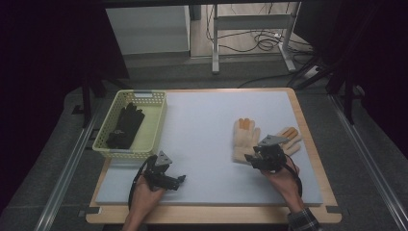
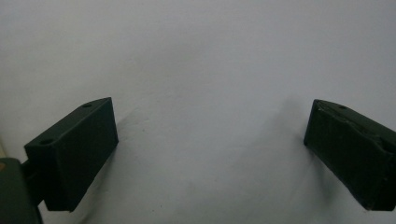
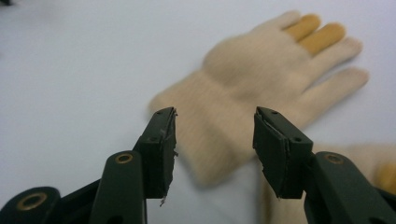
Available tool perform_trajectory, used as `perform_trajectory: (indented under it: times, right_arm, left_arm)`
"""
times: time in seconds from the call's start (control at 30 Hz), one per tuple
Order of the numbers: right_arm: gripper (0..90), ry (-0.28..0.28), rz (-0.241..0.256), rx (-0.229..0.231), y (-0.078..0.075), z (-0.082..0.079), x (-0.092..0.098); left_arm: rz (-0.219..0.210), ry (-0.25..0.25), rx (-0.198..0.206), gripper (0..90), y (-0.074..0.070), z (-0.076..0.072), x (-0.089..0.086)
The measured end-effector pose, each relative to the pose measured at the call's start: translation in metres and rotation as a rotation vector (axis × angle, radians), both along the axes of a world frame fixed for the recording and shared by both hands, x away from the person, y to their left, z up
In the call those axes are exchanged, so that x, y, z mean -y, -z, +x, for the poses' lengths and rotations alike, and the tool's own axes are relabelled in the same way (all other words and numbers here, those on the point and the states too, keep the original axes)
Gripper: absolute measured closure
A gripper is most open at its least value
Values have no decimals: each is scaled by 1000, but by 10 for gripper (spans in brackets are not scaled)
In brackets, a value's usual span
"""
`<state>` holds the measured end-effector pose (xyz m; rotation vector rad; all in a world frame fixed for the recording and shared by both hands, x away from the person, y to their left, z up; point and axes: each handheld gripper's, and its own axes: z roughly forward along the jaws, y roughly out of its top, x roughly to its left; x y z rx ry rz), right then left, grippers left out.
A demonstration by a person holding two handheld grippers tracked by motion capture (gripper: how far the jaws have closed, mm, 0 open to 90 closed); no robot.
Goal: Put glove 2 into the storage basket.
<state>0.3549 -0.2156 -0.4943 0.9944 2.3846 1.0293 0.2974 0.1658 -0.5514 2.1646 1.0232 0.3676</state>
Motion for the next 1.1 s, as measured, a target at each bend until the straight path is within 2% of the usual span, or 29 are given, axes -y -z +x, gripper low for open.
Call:
perform_trajectory:
  times: [0.03,0.1,0.13,0.17,0.2,0.27,0.3,0.33,0.4,0.47,0.6,0.63,0.67,0.7,0.73,0.77,0.8,0.87,1.0,1.1]
  right_arm:
    - [470,7,-9,11,-1,6,-1]
    - [386,25,-15,21,-1,18,-4]
    - [354,37,-17,16,-1,25,-6]
    - [354,37,-17,16,-1,25,-6]
    - [311,47,-25,10,2,40,-10]
    - [275,54,-26,2,4,51,-13]
    - [275,54,-26,2,4,51,-13]
    - [242,49,-20,-18,7,62,-18]
    - [231,45,-26,-25,8,66,-20]
    - [204,45,-58,-44,16,77,-27]
    - [198,41,-81,-69,23,83,-30]
    - [224,34,-91,-84,26,84,-33]
    - [280,24,-85,-79,28,84,-34]
    - [338,19,-76,-80,28,83,-34]
    - [448,15,-88,-81,25,80,-37]
    - [479,21,-92,-84,25,79,-38]
    - [479,21,-92,-84,25,79,-38]
    - [550,47,-86,-95,23,76,-40]
    - [560,50,-63,-97,22,75,-38]
    - [558,59,4,-95,10,67,-35]
  left_arm:
    - [0,0,0,29,0,0,0]
    - [0,0,0,30,0,0,0]
    - [0,0,0,29,0,0,0]
    - [0,0,0,30,0,0,0]
    - [0,0,0,29,0,0,0]
    - [-1,0,0,30,0,0,0]
    - [-1,0,0,30,0,0,0]
    - [-1,0,0,29,0,0,0]
    - [-1,0,0,30,0,0,0]
    - [0,0,1,30,0,0,0]
    - [-1,0,1,30,0,0,0]
    - [0,0,1,30,0,0,0]
    - [-1,0,1,30,0,0,0]
    - [-1,0,1,30,0,0,0]
    - [-2,-2,1,30,0,0,0]
    - [-1,0,1,29,0,0,0]
    - [-1,0,1,30,0,0,0]
    - [-2,-1,1,30,0,0,0]
    - [-2,-1,1,30,0,0,0]
    - [-1,0,0,30,0,0,0]
